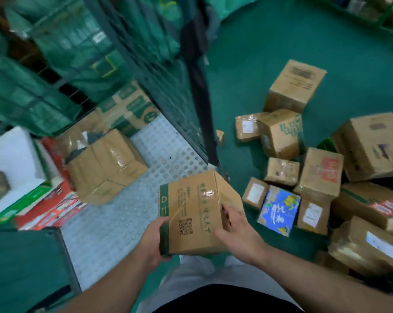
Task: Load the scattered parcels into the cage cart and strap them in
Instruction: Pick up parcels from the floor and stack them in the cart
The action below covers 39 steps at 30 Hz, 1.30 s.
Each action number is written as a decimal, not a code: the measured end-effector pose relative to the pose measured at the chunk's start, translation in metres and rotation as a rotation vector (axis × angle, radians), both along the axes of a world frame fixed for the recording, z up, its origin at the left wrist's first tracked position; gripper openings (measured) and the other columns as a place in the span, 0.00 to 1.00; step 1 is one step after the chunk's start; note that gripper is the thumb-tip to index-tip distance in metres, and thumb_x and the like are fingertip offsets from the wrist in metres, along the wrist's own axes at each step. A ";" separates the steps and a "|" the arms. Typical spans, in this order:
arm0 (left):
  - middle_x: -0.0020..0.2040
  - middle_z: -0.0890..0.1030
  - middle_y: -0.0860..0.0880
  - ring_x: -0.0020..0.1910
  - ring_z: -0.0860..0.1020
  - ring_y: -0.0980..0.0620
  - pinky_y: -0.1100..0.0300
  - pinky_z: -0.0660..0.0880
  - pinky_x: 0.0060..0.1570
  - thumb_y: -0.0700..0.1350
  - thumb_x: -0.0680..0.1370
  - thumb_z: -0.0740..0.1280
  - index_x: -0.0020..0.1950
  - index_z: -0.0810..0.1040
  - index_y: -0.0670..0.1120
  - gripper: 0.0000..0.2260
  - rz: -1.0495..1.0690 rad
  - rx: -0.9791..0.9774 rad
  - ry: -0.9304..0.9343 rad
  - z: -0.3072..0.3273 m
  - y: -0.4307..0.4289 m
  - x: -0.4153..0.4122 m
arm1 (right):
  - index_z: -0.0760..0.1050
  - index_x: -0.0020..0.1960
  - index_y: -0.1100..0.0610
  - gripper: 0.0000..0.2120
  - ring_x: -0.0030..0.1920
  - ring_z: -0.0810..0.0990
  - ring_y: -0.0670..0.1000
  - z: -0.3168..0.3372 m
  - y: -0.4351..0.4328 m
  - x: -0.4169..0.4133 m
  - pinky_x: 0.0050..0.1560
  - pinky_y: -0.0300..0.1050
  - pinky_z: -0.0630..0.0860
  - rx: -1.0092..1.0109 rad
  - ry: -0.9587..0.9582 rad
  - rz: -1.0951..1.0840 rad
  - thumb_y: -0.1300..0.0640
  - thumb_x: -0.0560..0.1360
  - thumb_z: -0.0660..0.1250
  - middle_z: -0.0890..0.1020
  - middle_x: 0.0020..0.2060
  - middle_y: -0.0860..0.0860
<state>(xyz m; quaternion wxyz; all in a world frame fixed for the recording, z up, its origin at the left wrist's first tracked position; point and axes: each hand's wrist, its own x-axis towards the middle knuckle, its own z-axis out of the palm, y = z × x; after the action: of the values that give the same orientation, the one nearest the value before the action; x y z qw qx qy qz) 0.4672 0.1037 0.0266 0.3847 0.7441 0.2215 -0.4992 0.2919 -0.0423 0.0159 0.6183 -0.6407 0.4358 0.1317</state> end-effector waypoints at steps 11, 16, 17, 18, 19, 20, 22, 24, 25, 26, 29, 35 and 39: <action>0.47 0.81 0.42 0.48 0.79 0.41 0.47 0.70 0.55 0.58 0.79 0.64 0.56 0.78 0.45 0.17 0.283 -0.022 0.027 -0.026 0.118 0.162 | 0.47 0.81 0.35 0.45 0.73 0.68 0.51 0.018 0.076 0.231 0.72 0.54 0.72 -0.171 -0.004 0.382 0.31 0.69 0.63 0.62 0.76 0.42; 0.49 0.80 0.40 0.46 0.80 0.42 0.48 0.78 0.45 0.58 0.82 0.62 0.56 0.77 0.50 0.13 0.348 -0.050 0.110 -0.043 0.137 0.223 | 0.41 0.82 0.37 0.44 0.81 0.49 0.49 0.012 0.110 0.308 0.79 0.48 0.60 -0.316 -0.014 0.530 0.35 0.75 0.64 0.49 0.81 0.42; 0.50 0.80 0.40 0.48 0.80 0.42 0.48 0.78 0.45 0.58 0.82 0.62 0.55 0.77 0.50 0.12 0.356 -0.050 0.120 -0.046 0.136 0.236 | 0.39 0.82 0.37 0.44 0.81 0.46 0.48 0.010 0.112 0.319 0.78 0.48 0.59 -0.344 -0.006 0.556 0.37 0.76 0.64 0.48 0.81 0.42; 0.52 0.79 0.40 0.49 0.80 0.42 0.47 0.79 0.44 0.58 0.82 0.62 0.54 0.76 0.51 0.12 0.364 -0.053 0.127 -0.051 0.135 0.249 | 0.36 0.81 0.35 0.45 0.81 0.43 0.47 0.008 0.114 0.329 0.78 0.49 0.60 -0.356 0.006 0.574 0.37 0.76 0.63 0.45 0.81 0.42; 0.54 0.79 0.40 0.50 0.80 0.41 0.48 0.79 0.42 0.59 0.82 0.63 0.54 0.76 0.52 0.11 0.360 -0.057 0.139 -0.057 0.131 0.262 | 0.34 0.80 0.34 0.45 0.81 0.40 0.47 0.005 0.115 0.339 0.78 0.51 0.61 -0.372 0.025 0.597 0.37 0.75 0.63 0.43 0.81 0.41; 0.55 0.79 0.40 0.51 0.80 0.41 0.48 0.79 0.41 0.59 0.81 0.63 0.54 0.77 0.53 0.12 0.362 -0.066 0.155 -0.070 0.127 0.275 | 0.32 0.79 0.33 0.45 0.81 0.38 0.48 0.000 0.115 0.349 0.78 0.52 0.62 -0.390 0.036 0.611 0.37 0.75 0.62 0.41 0.81 0.40; 0.56 0.79 0.40 0.52 0.80 0.41 0.50 0.78 0.40 0.60 0.79 0.64 0.57 0.79 0.52 0.15 0.371 -0.084 0.198 -0.091 0.114 0.295 | 0.32 0.78 0.31 0.44 0.80 0.37 0.48 -0.008 0.112 0.366 0.77 0.53 0.64 -0.435 0.061 0.617 0.37 0.75 0.60 0.39 0.80 0.39; 0.58 0.80 0.40 0.54 0.81 0.41 0.51 0.79 0.41 0.62 0.78 0.63 0.60 0.80 0.51 0.18 0.370 -0.094 0.237 -0.125 0.097 0.312 | 0.33 0.78 0.30 0.43 0.80 0.38 0.47 -0.026 0.108 0.381 0.74 0.54 0.64 -0.516 0.090 0.621 0.36 0.75 0.59 0.40 0.81 0.40; 0.59 0.81 0.41 0.55 0.81 0.42 0.50 0.79 0.43 0.63 0.79 0.63 0.60 0.81 0.51 0.20 0.375 -0.088 0.249 -0.144 0.086 0.319 | 0.36 0.78 0.31 0.42 0.80 0.42 0.48 -0.042 0.105 0.388 0.73 0.55 0.66 -0.576 0.086 0.623 0.35 0.74 0.60 0.43 0.81 0.41; 0.59 0.81 0.41 0.56 0.81 0.42 0.49 0.80 0.45 0.64 0.79 0.62 0.60 0.81 0.51 0.21 0.374 -0.084 0.253 -0.162 0.077 0.325 | 0.41 0.79 0.31 0.43 0.79 0.47 0.48 -0.053 0.103 0.394 0.69 0.58 0.69 -0.629 0.093 0.631 0.35 0.73 0.62 0.50 0.82 0.43; 0.58 0.82 0.43 0.57 0.82 0.42 0.43 0.80 0.58 0.67 0.76 0.64 0.61 0.82 0.51 0.24 0.383 -0.049 0.269 -0.220 0.043 0.347 | 0.54 0.81 0.38 0.45 0.75 0.62 0.53 -0.105 0.083 0.412 0.58 0.61 0.78 -0.618 0.165 0.621 0.34 0.67 0.66 0.66 0.78 0.48; 0.58 0.83 0.47 0.53 0.81 0.46 0.51 0.76 0.51 0.67 0.74 0.65 0.62 0.83 0.52 0.25 0.331 -0.095 0.275 -0.330 -0.021 0.391 | 0.63 0.79 0.43 0.41 0.74 0.68 0.56 -0.202 0.037 0.450 0.59 0.61 0.78 -0.638 0.137 0.628 0.37 0.67 0.65 0.69 0.76 0.49; 0.63 0.83 0.42 0.60 0.82 0.42 0.48 0.76 0.62 0.69 0.72 0.65 0.64 0.83 0.48 0.32 0.405 -0.141 0.285 -0.375 -0.059 0.413 | 0.48 0.82 0.40 0.36 0.81 0.50 0.44 -0.267 -0.006 0.468 0.80 0.51 0.54 -0.402 -0.001 0.856 0.44 0.78 0.59 0.55 0.81 0.40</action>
<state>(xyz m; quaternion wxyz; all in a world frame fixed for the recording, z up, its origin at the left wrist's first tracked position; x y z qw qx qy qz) 0.8805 0.0443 -0.3488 0.4930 0.5779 0.3826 -0.5259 0.7595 -0.0478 -0.2511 0.3721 -0.8699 0.1491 0.2874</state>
